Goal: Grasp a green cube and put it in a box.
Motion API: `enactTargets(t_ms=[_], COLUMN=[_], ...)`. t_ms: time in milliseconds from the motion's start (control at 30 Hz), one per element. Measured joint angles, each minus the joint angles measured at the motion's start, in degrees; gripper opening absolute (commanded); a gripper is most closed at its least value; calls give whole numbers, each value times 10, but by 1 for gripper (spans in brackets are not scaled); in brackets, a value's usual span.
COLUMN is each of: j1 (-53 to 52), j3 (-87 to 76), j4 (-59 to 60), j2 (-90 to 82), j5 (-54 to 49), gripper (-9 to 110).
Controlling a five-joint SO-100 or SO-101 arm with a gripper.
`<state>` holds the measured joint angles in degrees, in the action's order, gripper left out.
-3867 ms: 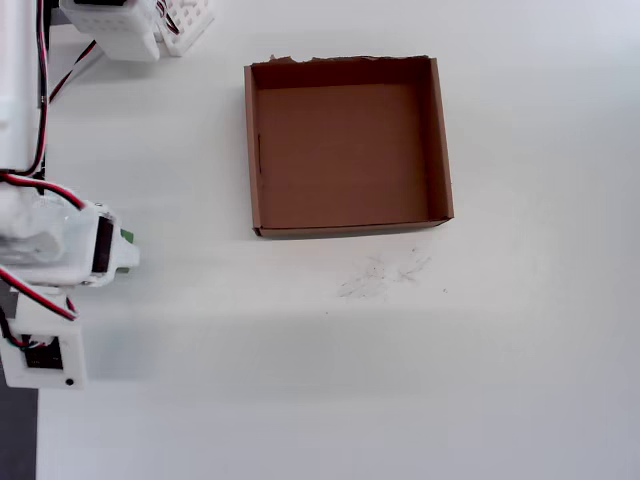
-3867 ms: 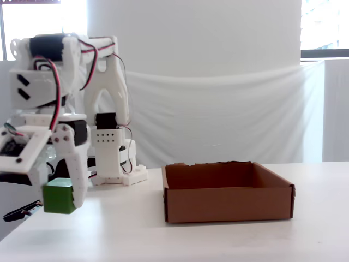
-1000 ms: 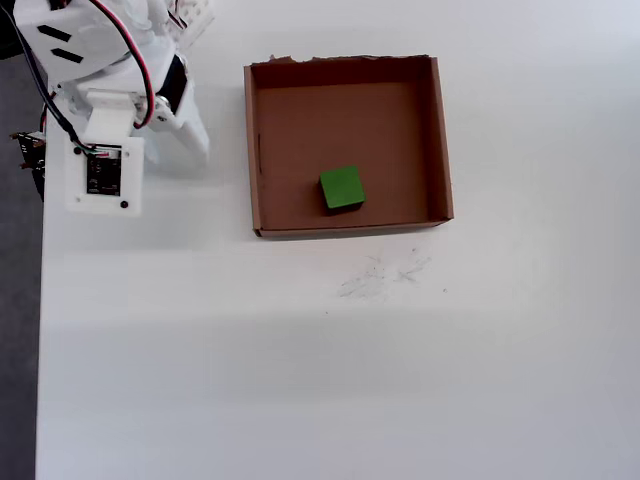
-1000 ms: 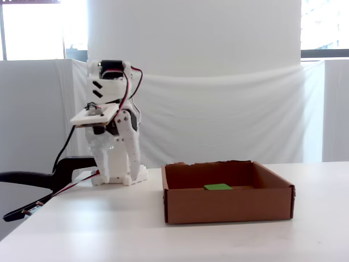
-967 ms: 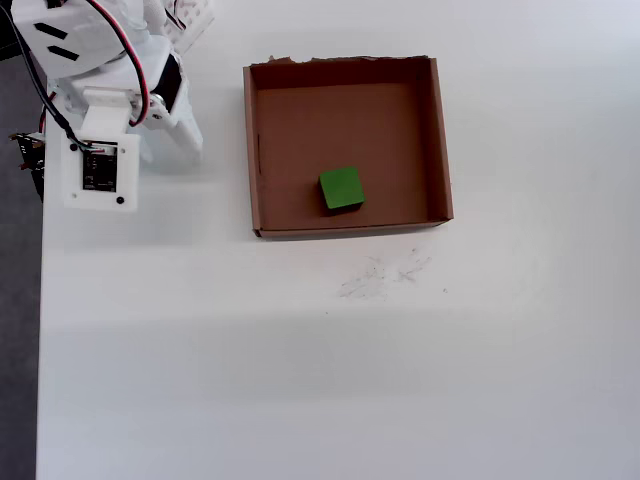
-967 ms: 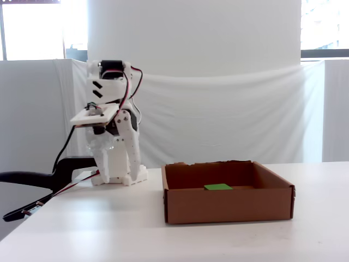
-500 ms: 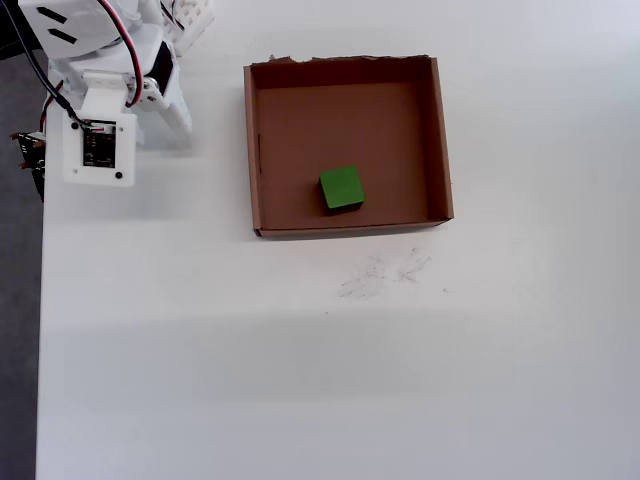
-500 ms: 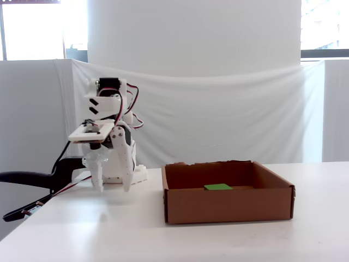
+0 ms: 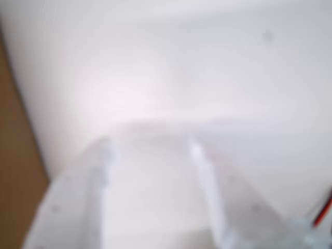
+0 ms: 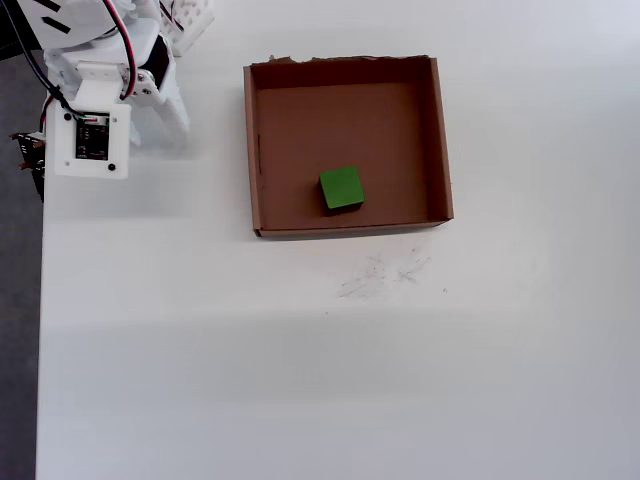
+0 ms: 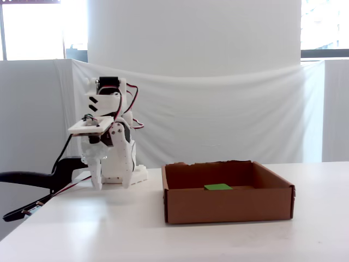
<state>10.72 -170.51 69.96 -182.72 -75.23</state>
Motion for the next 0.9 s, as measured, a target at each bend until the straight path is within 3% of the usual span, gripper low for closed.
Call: enactTargets(t_ms=[700, 900], j1=[26, 26], j3=[0, 0], j4=[7, 10], j2=[0, 0], j5=[19, 82], gripper=[21, 21])
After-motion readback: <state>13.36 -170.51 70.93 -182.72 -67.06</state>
